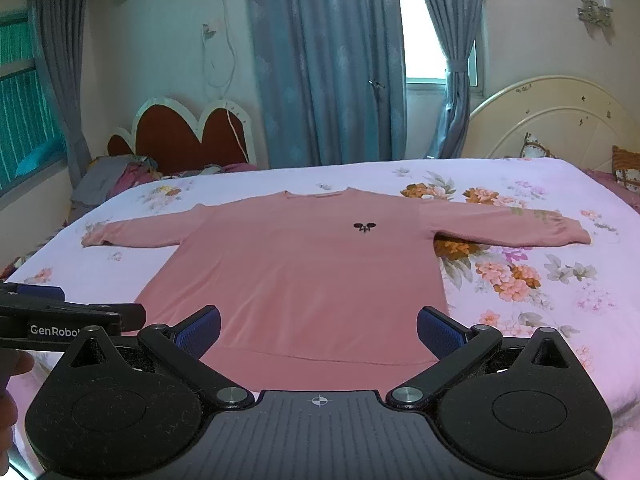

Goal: Fold small clothes

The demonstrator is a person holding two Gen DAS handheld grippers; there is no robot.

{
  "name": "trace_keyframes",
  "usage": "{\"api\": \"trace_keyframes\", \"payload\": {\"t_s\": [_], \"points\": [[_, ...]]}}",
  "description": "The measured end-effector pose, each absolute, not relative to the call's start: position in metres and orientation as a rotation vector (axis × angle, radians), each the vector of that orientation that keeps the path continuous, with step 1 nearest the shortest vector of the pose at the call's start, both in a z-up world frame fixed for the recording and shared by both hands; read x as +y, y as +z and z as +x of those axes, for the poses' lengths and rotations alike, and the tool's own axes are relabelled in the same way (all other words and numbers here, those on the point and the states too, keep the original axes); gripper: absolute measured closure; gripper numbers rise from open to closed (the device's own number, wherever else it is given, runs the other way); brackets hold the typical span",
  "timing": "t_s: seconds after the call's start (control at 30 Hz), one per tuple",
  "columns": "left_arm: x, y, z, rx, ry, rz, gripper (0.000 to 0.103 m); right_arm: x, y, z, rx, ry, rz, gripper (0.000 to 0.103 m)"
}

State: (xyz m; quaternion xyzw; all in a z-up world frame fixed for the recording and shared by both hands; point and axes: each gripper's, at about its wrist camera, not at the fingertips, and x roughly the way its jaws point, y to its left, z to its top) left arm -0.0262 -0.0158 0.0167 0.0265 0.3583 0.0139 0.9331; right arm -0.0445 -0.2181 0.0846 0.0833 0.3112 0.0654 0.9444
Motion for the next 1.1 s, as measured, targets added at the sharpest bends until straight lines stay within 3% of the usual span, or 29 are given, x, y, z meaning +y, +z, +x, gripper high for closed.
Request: {"api": "trace_keyframes", "payload": {"t_s": [1.1], "points": [[-0.025,0.02,-0.023,0.733,0.038,0.059,0.0,-0.231,0.083,-0.04,0.628,0.111,0.188,0.0]]}}
